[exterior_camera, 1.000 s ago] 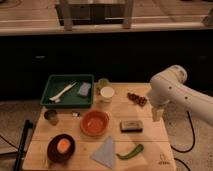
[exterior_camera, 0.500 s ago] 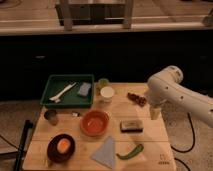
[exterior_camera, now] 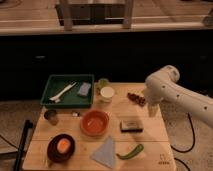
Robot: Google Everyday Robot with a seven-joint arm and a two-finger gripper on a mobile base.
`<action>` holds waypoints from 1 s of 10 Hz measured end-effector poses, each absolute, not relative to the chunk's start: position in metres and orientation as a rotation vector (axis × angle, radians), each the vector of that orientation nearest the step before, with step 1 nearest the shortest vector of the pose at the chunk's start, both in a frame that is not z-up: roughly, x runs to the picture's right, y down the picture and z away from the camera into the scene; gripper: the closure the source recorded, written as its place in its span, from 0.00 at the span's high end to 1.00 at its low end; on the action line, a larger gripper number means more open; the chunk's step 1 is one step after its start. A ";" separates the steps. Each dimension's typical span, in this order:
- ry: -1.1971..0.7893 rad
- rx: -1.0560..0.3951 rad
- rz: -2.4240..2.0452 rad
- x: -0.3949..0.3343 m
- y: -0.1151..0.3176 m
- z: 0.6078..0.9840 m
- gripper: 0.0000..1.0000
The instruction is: Place grapes in red bowl
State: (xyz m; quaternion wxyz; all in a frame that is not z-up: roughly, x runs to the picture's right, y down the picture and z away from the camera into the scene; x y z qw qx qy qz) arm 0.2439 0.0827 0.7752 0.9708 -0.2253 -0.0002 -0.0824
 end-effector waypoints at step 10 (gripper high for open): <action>-0.038 -0.427 -0.180 0.251 0.063 0.812 0.80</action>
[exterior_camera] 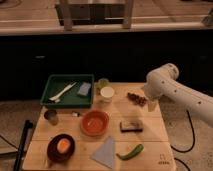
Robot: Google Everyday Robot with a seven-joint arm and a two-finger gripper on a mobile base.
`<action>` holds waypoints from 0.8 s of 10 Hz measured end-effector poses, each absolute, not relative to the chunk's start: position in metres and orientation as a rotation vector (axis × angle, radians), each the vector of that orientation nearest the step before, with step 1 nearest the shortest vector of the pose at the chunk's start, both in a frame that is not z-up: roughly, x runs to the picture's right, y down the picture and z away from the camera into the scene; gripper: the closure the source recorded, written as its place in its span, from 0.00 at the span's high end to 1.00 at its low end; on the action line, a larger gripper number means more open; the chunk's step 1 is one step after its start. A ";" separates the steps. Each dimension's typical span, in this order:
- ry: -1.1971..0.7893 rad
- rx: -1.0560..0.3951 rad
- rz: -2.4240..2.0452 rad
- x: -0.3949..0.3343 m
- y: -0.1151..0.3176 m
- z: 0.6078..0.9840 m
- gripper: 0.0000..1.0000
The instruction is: Place grapes in red bowl
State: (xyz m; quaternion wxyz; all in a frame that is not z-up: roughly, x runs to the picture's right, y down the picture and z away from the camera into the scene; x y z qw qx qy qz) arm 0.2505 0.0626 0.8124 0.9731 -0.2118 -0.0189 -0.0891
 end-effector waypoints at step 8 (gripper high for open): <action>-0.068 -0.431 -0.147 0.260 0.057 0.839 0.80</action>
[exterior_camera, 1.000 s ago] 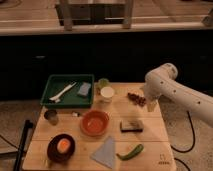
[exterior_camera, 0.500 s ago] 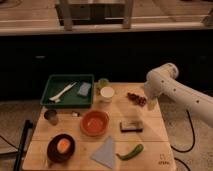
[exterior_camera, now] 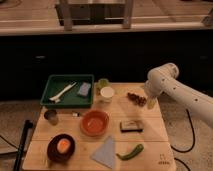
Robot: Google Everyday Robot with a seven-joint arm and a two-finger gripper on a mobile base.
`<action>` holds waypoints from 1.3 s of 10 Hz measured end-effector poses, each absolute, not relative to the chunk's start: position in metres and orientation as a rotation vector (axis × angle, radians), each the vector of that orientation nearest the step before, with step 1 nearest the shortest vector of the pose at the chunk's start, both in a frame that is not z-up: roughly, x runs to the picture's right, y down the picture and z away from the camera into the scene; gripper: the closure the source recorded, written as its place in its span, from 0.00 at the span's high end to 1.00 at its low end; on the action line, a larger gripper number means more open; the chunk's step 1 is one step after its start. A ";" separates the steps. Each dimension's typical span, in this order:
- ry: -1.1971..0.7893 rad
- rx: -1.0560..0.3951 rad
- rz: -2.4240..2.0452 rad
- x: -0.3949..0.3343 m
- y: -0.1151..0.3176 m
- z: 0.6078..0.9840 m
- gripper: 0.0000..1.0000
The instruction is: Place grapes in red bowl
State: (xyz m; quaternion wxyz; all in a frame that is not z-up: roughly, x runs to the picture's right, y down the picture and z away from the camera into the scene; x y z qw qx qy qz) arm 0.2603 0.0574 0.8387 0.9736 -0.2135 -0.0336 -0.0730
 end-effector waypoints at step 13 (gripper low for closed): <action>-0.084 -0.476 -0.104 0.274 0.068 0.880 0.80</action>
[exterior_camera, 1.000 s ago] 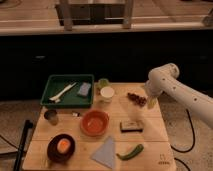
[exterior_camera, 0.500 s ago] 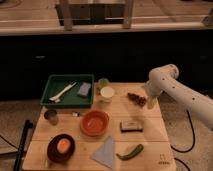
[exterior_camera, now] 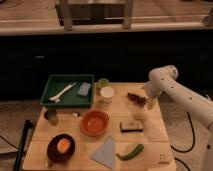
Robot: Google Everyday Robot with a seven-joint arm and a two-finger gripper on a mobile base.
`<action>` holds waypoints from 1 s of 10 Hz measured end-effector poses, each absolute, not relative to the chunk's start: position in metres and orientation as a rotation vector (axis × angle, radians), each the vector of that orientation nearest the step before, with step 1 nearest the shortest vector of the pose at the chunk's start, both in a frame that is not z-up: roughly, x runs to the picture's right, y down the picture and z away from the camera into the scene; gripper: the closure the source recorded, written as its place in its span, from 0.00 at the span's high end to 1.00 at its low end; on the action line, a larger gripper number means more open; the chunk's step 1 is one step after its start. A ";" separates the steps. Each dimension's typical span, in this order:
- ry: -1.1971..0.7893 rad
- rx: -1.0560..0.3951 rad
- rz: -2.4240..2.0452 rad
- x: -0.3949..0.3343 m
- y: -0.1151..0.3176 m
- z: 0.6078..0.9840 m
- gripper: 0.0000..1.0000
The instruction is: Place grapes in red bowl
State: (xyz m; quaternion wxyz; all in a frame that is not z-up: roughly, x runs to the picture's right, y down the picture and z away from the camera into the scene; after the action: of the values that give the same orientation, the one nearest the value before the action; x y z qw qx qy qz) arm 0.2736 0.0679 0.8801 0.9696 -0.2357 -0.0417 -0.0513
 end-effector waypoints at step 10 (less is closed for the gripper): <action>-0.082 -0.523 -0.069 0.282 0.082 0.912 0.80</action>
State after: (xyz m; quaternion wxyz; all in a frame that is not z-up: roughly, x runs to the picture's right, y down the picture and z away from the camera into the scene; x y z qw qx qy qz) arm 0.2819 0.0822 0.9120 0.9646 -0.2585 -0.0406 -0.0341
